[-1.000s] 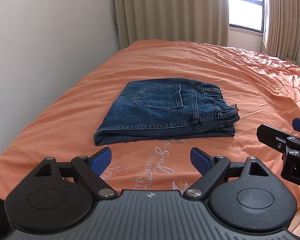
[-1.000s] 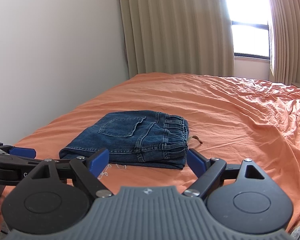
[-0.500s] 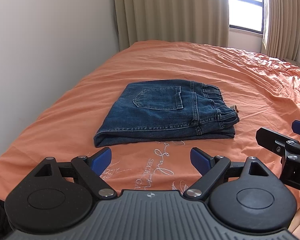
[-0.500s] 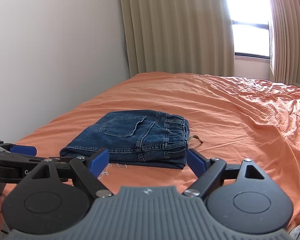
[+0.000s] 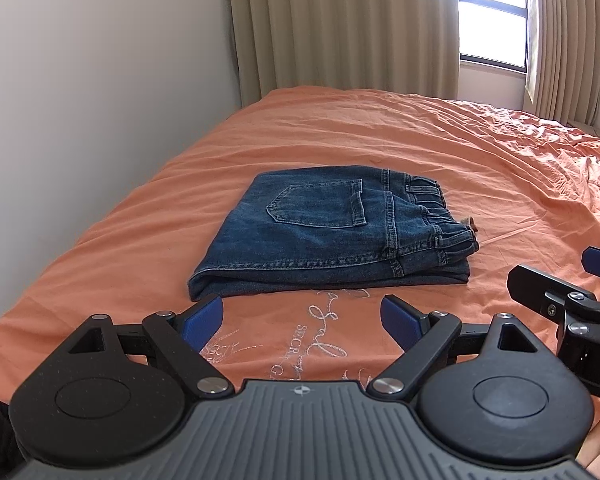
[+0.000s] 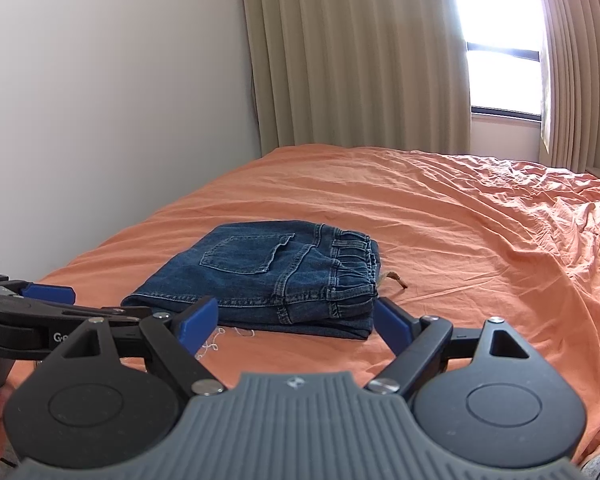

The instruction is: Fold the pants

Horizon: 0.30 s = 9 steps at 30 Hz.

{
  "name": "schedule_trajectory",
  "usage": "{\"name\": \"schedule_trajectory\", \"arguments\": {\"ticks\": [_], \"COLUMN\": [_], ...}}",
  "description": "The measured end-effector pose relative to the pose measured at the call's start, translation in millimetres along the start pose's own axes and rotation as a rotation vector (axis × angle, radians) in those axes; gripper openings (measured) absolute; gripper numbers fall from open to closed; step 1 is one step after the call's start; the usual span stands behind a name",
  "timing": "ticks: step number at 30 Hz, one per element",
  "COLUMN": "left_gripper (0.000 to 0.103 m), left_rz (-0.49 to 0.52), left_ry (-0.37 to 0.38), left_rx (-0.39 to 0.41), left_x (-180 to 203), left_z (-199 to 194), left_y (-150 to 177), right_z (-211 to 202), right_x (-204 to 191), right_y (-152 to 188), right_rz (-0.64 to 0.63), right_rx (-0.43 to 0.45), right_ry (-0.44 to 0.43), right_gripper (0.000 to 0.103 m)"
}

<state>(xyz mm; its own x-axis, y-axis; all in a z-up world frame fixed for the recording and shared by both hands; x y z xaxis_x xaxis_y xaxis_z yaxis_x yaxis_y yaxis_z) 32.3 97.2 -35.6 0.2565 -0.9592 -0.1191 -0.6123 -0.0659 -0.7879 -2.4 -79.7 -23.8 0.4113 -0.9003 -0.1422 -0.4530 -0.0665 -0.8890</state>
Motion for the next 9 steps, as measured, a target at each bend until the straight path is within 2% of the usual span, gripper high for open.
{"name": "schedule_trajectory", "arguments": {"ticks": [9], "left_gripper": [0.103], "left_rz": [-0.013], "left_ry": [0.003], "left_rx": [-0.005], "left_x": [-2.6], "left_z": [0.8], "left_y": [-0.3], "right_z": [-0.1], "right_x": [1.0], "right_y": [0.3], "right_rz": [0.010], "right_rx": [-0.002], "right_ry": [-0.002], "right_gripper": [0.081]}}
Point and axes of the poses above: each gripper's, at about its wrist camera, not at the fingertips, and z roughly the way its jaws point, x to its right, y to its underside, the point moved 2 cm from there along z, roughly the way its jaws point, and after that the axes turned 4 degrees about -y, right-handed, at the moved point
